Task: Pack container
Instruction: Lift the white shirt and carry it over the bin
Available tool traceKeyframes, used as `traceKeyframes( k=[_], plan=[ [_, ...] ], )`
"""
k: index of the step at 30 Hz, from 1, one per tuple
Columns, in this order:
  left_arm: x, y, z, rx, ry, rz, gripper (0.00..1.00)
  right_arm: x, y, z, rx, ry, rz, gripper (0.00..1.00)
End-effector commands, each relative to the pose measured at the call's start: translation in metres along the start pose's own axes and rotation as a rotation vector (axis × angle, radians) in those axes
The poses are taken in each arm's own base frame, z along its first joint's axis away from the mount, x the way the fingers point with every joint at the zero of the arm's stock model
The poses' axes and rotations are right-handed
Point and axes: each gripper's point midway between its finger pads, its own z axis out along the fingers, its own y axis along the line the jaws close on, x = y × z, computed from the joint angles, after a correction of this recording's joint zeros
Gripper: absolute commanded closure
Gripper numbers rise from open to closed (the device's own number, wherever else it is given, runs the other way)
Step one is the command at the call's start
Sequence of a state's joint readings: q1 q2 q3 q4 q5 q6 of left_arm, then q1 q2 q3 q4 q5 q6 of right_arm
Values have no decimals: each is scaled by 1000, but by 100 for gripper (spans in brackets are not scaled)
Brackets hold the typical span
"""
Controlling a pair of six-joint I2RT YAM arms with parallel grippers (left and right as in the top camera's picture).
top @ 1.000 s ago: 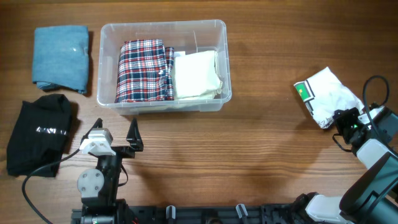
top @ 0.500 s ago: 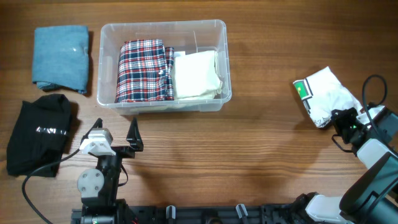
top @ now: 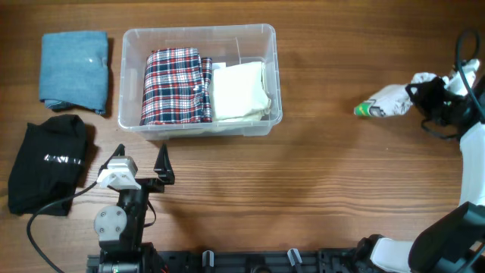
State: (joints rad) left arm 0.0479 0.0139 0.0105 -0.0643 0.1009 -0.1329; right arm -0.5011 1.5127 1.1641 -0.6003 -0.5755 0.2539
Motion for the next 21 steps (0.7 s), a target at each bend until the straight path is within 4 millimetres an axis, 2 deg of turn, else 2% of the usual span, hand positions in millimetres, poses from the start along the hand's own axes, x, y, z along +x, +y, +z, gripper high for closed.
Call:
traceKeyframes(
  k=[1, 4, 7, 10, 12, 15, 17, 18, 21],
  plan=[
    [1, 3, 0, -14, 0, -6, 0, -29, 76, -27, -102, -52, -210, 96],
    [1, 3, 0, -14, 0, -6, 0, -28, 136, -45, -168, -35, -326, 96],
    [1, 3, 0, -14, 0, -6, 0, -13, 202, -60, -267, -23, -452, 96],
    [1, 3, 0, -14, 0, -6, 0, 16, 263, -67, -386, -3, -576, 96],
    [1, 3, 0, -14, 0, -6, 0, 46, 301, -66, -478, 18, -677, 96],
    [1, 3, 0, -14, -1, -6, 0, 79, 345, -72, -600, 7, -820, 96],
    [1, 3, 0, -14, 0, -6, 0, 95, 367, -74, -667, -7, -900, 96],
    [1, 3, 0, -14, 0, -6, 0, 110, 383, -74, -729, -15, -970, 96],
    [1, 3, 0, -14, 0, -6, 0, 135, 411, -60, -811, -14, -1028, 96]
  ],
)
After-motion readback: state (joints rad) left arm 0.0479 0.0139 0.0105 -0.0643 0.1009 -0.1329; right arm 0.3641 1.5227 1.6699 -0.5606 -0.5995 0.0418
